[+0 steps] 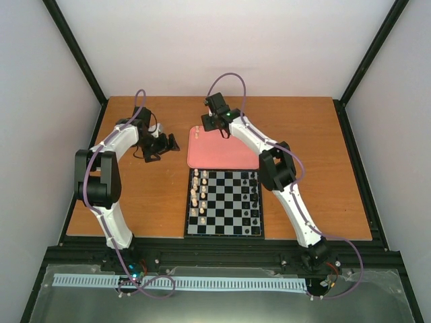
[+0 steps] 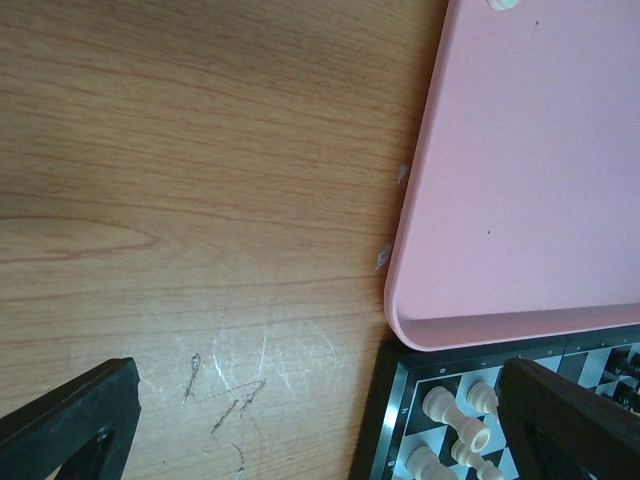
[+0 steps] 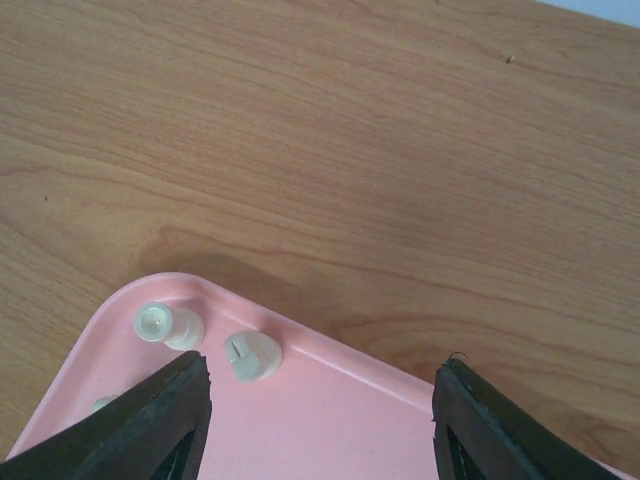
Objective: Set up the chess pieces on the board
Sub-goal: Pick up the chess piece from the storage box.
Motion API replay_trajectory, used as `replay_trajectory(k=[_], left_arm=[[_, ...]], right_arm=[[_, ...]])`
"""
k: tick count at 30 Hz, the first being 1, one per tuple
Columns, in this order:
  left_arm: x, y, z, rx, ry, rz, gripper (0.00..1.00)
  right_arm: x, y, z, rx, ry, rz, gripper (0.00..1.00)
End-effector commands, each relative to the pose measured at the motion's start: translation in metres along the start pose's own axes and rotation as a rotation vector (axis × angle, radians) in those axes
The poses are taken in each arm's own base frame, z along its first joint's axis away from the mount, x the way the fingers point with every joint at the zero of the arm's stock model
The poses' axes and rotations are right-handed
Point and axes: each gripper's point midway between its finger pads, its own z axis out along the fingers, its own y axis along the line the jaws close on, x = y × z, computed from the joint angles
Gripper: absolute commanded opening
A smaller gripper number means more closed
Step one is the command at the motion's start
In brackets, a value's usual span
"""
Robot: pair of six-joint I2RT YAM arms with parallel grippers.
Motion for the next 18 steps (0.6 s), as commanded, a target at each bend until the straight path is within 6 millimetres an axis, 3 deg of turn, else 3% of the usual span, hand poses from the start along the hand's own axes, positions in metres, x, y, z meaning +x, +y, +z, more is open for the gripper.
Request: replay_trajectory(k=[1, 8, 18], left_arm=[[-0.009, -0.009, -0.013, 0.022, -0.042, 0.027, 1.00], [-0.009, -0.007, -0.010, 0.018, -0.034, 0.025, 1.00], [-0.008, -0.005, -0.005, 0.012, -0.019, 0.023, 1.00]], right_arm=[[-0.013, 0.005, 0.003, -0.034, -0.040, 0.001, 0.61], [0.000, 0.015, 0.022, -0.103, -0.024, 0.005, 0.59], [0.015, 0.011, 0.044, -0.113, -0.006, 0.023, 0.58]])
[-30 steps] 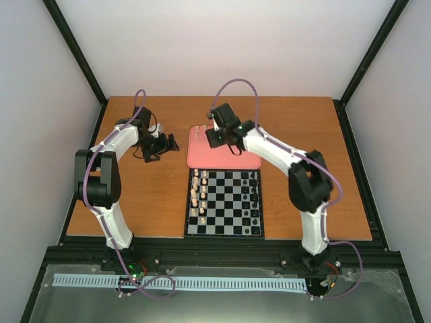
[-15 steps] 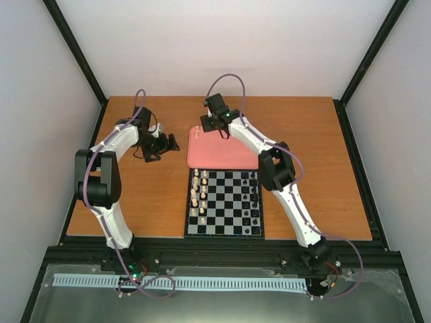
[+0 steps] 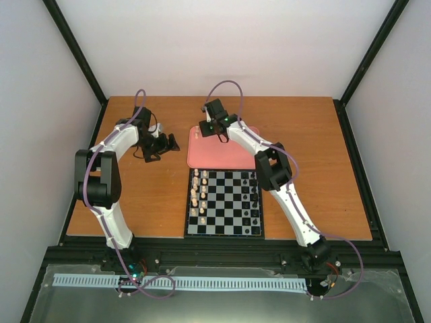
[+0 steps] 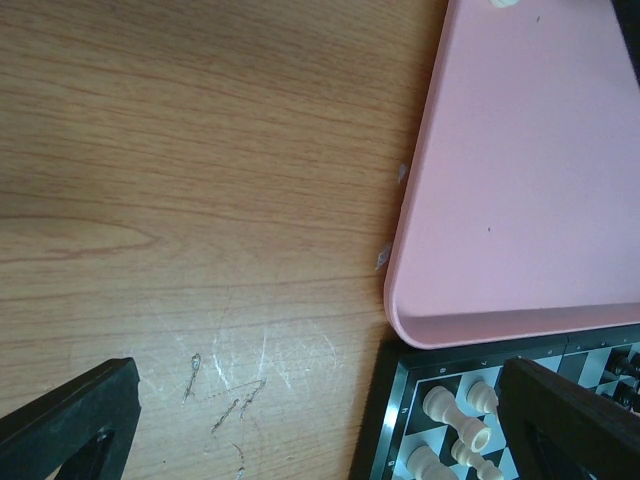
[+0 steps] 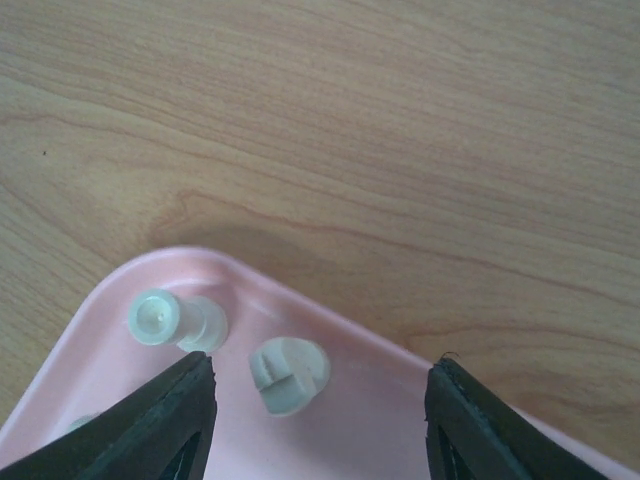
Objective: Set up the chess pieces on the board
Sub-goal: Pick up the chess piece from the storage box.
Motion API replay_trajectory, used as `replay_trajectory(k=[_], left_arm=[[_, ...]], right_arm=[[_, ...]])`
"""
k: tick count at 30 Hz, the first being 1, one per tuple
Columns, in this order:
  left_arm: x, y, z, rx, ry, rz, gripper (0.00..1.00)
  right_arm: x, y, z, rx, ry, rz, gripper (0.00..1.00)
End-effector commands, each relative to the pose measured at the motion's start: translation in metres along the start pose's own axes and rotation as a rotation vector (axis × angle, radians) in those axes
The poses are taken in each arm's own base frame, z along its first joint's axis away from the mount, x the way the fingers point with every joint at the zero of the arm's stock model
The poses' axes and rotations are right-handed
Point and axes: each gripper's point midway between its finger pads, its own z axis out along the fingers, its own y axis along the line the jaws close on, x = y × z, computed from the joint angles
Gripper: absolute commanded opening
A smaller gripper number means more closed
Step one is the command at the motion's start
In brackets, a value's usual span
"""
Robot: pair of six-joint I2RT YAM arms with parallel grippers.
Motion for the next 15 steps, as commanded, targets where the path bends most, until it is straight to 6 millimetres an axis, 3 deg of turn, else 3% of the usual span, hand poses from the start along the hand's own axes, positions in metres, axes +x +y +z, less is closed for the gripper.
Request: replay_trajectory(k=[1, 8, 15], left_arm=[[-0.0079, -0.0041, -0.0046, 0.010, -0.018, 0.021, 1.00], [-0.0086, -0.0010, 0.0007, 0.002, -0.005, 0.015, 1.00], [-0.0094, -0.0014, 0.0030, 0.005, 0.000, 0.014, 1.00]], right_arm=[[-0.0112, -0.0042, 0.0073, -0.015, -0.043, 0.015, 0.58], [-0.0148, -0.0059, 0.0110, -0.037, -0.057, 0.018, 0.52], [-0.0111, 0.0011, 0.0090, -0.082, -0.035, 0.014, 0.24]])
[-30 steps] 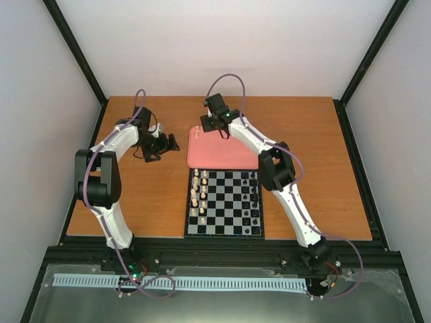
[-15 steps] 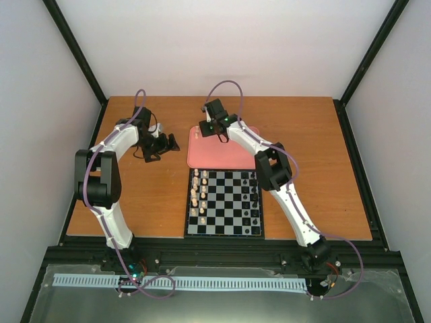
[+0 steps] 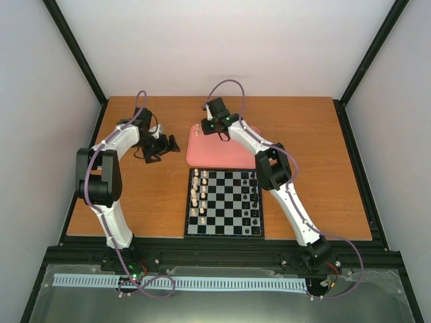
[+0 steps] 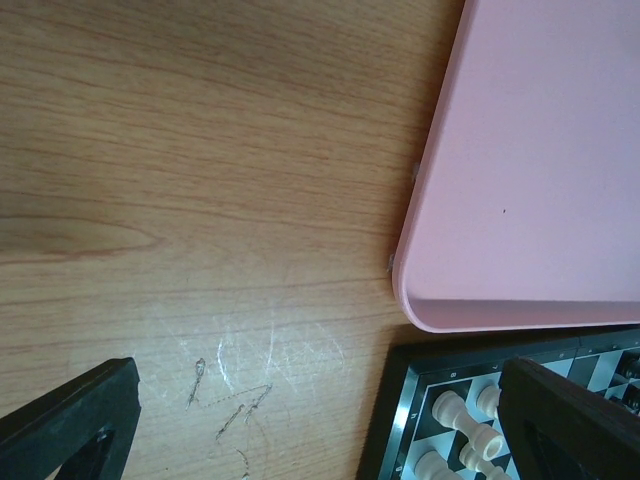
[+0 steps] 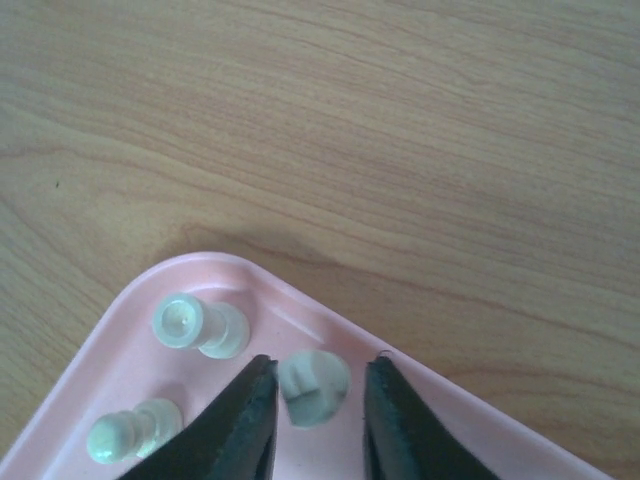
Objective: Set up the chess pieces on the board
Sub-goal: Pick up the chess piece from the storage box, then place the chess piece on the chessboard.
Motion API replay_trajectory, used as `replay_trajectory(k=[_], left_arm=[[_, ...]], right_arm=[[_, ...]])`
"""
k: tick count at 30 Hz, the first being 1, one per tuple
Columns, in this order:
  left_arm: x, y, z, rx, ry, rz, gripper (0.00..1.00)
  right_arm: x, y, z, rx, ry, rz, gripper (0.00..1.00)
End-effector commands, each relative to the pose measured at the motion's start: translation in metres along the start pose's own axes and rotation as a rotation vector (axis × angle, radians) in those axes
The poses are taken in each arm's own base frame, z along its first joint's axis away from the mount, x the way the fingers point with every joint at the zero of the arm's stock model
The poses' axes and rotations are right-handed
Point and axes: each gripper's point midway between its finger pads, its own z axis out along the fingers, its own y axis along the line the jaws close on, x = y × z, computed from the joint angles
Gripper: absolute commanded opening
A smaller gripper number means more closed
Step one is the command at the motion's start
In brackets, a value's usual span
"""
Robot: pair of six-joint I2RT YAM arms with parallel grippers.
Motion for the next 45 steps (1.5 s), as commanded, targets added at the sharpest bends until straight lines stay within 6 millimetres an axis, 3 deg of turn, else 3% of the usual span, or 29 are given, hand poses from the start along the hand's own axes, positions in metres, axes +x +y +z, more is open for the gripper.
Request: replay_trajectory(k=[1, 5, 9, 11, 16, 19, 21, 30, 34, 40, 45], left_arm=[[-0.011, -0.005, -0.004, 0.012, -0.017, 0.021, 1.00], [-0.011, -0.005, -0.004, 0.014, -0.018, 0.022, 1.00], [-0.011, -0.006, -0.006, 0.013, -0.021, 0.023, 1.00], [-0.011, -0.007, -0.007, 0.015, -0.022, 0.022, 1.00], [-0.011, -0.007, -0.010, 0.015, -0.029, 0.026, 1.00], [-0.011, -0.007, -0.012, 0.009, -0.035, 0.029, 1.00], [-0.012, -0.007, -0.013, 0.006, -0.041, 0.033, 1.00], [-0.013, -0.010, -0.021, 0.003, -0.056, 0.040, 1.00], [-0.012, -0.011, -0.023, 0.009, -0.061, 0.040, 1.00], [-0.013, -0.011, -0.023, 0.008, -0.071, 0.038, 1.00], [-0.014, -0.014, -0.023, 0.023, -0.074, 0.033, 1.00]], right_arm=[[-0.004, 0.004, -0.001, -0.045, -0.006, -0.007, 0.22], [-0.001, 0.008, -0.005, -0.066, 0.018, -0.014, 0.11], [-0.012, 0.011, -0.024, -0.066, 0.001, -0.022, 0.05], [-0.030, 0.016, -0.046, -0.064, -0.039, -0.030, 0.04], [-0.051, 0.036, -0.101, -0.041, -0.096, -0.096, 0.03], [-0.042, 0.057, -0.136, -0.052, -0.095, -0.130, 0.03], [-0.029, 0.073, -0.159, -0.058, -0.080, -0.159, 0.03], [0.104, 0.155, -0.251, -0.140, 0.099, -0.310, 0.03], [0.150, 0.186, -0.289, -0.184, 0.152, -0.371, 0.04], [0.207, 0.226, -0.315, -0.238, 0.228, -0.476, 0.04], [0.238, 0.244, -0.311, -0.261, 0.269, -0.527, 0.04]])
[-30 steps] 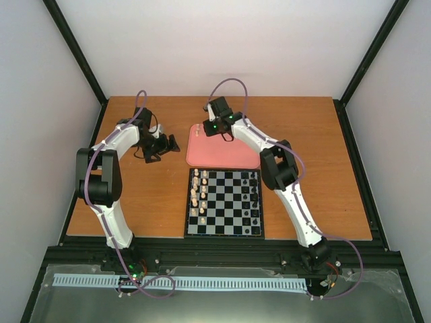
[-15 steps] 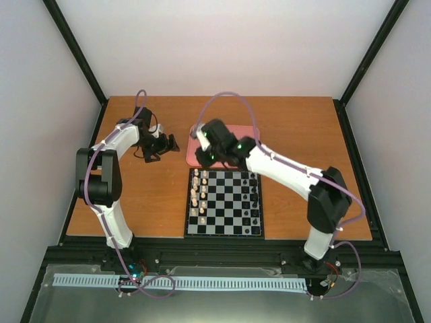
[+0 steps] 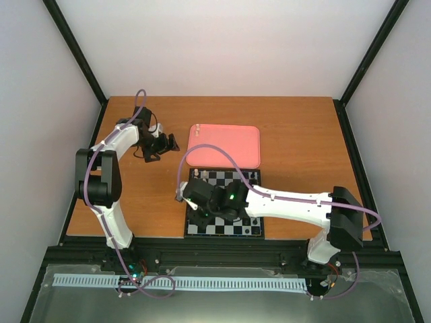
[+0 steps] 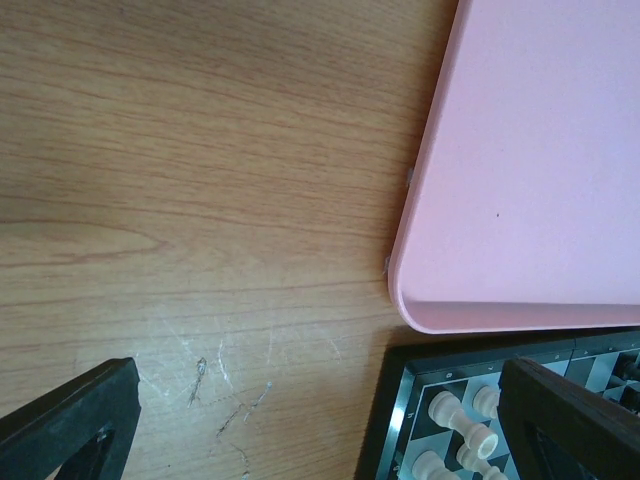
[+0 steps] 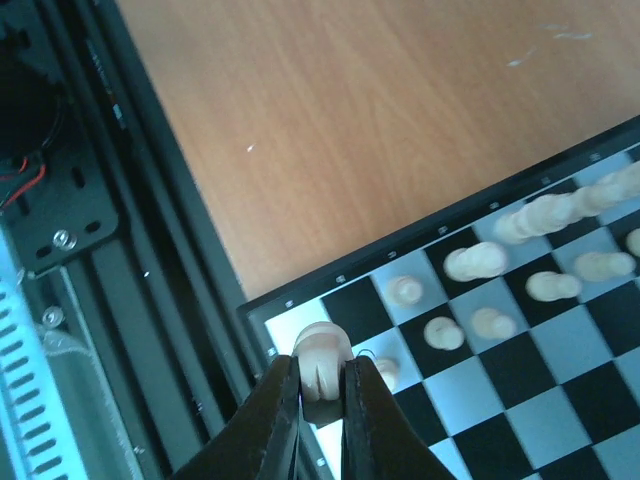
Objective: Set up the chess pieces on the board
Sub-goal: Place the chess piece on the chessboard.
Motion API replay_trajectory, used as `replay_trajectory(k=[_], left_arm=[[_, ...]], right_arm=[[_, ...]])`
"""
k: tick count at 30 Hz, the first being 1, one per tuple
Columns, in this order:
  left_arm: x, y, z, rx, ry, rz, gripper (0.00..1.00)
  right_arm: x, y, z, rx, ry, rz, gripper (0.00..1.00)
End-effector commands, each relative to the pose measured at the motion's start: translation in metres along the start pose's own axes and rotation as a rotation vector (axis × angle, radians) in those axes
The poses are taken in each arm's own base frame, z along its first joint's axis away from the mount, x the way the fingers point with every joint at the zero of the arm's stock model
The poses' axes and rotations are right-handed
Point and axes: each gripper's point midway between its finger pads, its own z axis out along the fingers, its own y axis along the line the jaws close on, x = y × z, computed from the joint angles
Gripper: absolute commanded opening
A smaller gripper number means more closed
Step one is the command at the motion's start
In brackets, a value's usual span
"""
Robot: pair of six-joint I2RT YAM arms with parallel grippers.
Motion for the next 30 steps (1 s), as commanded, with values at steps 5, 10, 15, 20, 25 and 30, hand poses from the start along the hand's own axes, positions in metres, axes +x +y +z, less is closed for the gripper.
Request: replay_trajectory(k=[5, 10, 15, 20, 25, 30], left_arm=[[-0.007, -0.012, -0.017, 0.040, -0.059, 0.019, 1.00], [-0.008, -0.013, -0.018, 0.044, -0.062, 0.018, 1.00], [-0.010, -0.014, -0.017, 0.041, -0.062, 0.021, 1.00], [-0.009, -0.013, -0.016, 0.039, -0.060, 0.023, 1.00], [-0.009, -0.014, -0.017, 0.040, -0.060, 0.024, 1.00], [-0.009, -0.015, -0.018, 0.045, -0.062, 0.024, 1.00]], right_arm=[[0.037, 0.013, 0.037, 0.026, 0.089, 0.000, 0.04], [0.043, 0.006, 0.057, 0.072, 0.114, 0.004, 0.04], [0.048, 0.002, 0.070, 0.094, 0.120, -0.001, 0.04], [0.044, 0.000, 0.079, 0.093, 0.111, -0.008, 0.04], [0.047, -0.002, 0.084, 0.073, 0.126, 0.008, 0.05], [0.046, -0.009, 0.087, 0.075, 0.131, 0.036, 0.06]])
